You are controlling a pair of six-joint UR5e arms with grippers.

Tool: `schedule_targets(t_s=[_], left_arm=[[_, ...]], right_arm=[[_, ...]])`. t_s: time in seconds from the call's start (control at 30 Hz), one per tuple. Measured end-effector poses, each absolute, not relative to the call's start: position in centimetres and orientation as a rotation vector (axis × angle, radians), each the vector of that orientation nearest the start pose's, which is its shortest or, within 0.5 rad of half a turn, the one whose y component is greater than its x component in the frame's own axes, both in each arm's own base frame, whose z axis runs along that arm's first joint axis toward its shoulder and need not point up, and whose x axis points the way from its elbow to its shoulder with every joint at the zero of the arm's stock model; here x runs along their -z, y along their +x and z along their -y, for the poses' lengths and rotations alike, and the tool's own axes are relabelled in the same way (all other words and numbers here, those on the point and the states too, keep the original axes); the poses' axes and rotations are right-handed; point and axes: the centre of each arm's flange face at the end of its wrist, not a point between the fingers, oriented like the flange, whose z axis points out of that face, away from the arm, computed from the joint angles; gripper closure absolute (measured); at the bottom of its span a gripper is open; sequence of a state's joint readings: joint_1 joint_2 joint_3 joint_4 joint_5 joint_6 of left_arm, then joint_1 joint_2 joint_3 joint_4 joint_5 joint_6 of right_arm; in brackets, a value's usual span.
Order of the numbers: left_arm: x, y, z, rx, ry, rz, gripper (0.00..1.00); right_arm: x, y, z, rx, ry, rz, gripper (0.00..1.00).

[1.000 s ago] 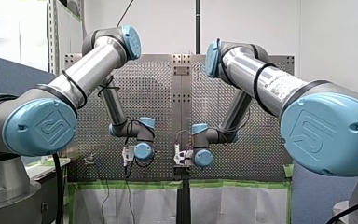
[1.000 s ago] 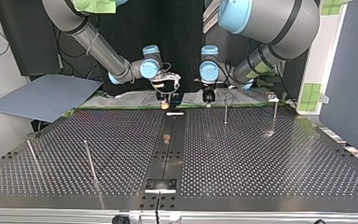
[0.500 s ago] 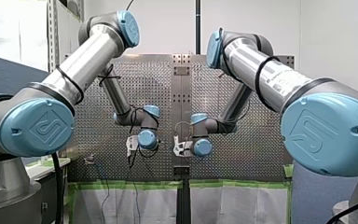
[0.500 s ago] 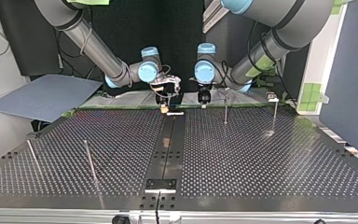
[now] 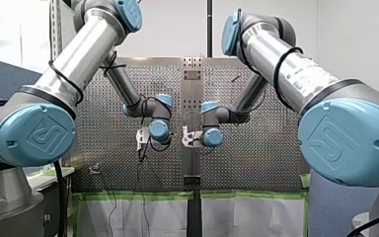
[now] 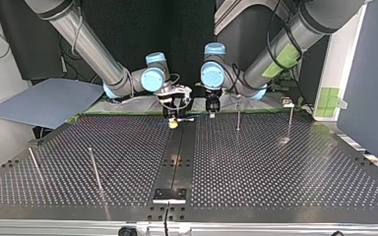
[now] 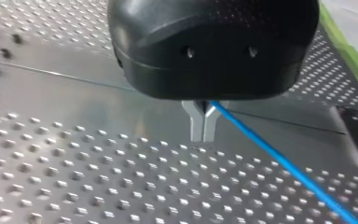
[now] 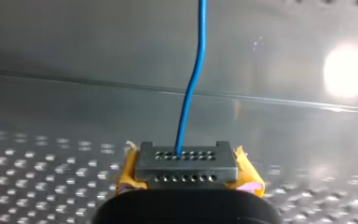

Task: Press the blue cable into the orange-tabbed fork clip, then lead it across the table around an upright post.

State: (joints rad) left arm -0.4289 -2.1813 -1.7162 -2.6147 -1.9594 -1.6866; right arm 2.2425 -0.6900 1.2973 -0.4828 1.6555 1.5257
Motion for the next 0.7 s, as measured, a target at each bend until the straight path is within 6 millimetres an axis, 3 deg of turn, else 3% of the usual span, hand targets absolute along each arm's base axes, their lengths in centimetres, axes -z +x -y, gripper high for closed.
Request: schedule_targets(t_s=[0.7], left_arm=[[-23.1, 49.9, 33.0, 0.121, -0.056, -1.641, 1.0]], right_arm=[[-22.0, 55.2, 49.0, -1.572, 1.667, 0.836, 1.0]])
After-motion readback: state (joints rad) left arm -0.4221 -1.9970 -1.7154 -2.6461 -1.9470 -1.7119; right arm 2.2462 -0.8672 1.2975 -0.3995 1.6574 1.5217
